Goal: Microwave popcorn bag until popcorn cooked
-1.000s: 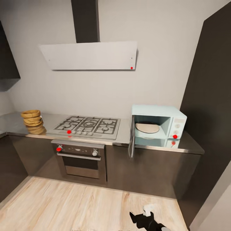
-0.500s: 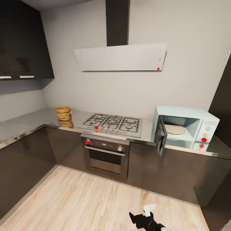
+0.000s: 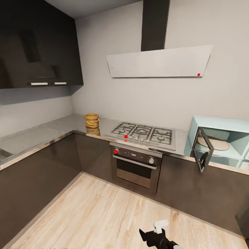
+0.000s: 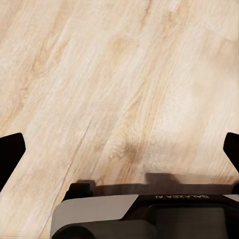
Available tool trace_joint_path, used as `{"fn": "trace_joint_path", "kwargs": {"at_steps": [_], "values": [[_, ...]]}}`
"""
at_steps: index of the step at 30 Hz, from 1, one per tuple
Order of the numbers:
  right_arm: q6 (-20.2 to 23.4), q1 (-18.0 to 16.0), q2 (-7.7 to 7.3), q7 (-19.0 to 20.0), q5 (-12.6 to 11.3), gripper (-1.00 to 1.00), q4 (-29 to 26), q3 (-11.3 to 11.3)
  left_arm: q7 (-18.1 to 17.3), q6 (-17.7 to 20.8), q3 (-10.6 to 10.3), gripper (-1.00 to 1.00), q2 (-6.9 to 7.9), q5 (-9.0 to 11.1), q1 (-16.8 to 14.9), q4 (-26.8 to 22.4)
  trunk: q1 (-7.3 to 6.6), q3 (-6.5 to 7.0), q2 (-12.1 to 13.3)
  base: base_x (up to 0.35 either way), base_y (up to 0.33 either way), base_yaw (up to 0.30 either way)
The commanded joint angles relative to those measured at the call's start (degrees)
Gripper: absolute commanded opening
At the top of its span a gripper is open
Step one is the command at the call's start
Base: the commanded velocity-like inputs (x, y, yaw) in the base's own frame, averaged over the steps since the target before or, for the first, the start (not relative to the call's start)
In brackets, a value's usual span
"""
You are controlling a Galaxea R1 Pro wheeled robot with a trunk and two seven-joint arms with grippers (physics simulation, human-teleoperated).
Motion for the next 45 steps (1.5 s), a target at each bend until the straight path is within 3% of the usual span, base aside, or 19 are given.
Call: {"fn": "trace_joint_path", "kwargs": {"at_steps": [1, 4, 37, 45], "values": [[-0.19, -0.03, -0.01, 0.10, 0.04, 1.00, 0.03, 0.05, 0.07, -0.19, 0.06, 1.00, -0.02, 0.10, -0.05, 0.07, 0.01, -0.07, -0.05, 0.002, 0.010, 0.074], [-0.19, -0.03, -0.01, 0.11, 0.06, 1.00, 0.04, 0.10, 0.07, -0.20, 0.07, 1.00, -0.03, 0.11, -0.05, 0.06, 0.01, -0.07, -0.05, 0.001, 0.005, 0.037], [-0.19, -0.03, -0.01, 0.11, 0.06, 1.00, 0.03, 0.21, 0.07, -0.18, 0.08, 1.00, -0.03, 0.13, -0.05, 0.06, -7.24, 5.77, 13.18, 0.000, 0.000, 0.059], [-0.19, -0.05, -0.01, 0.08, 0.06, 1.00, 0.03, 0.21, 0.07, -0.18, 0.08, 1.00, -0.03, 0.13, -0.05, 0.08, -9.00, 7.02, 16.39, 0.000, 0.000, 0.216]]}}
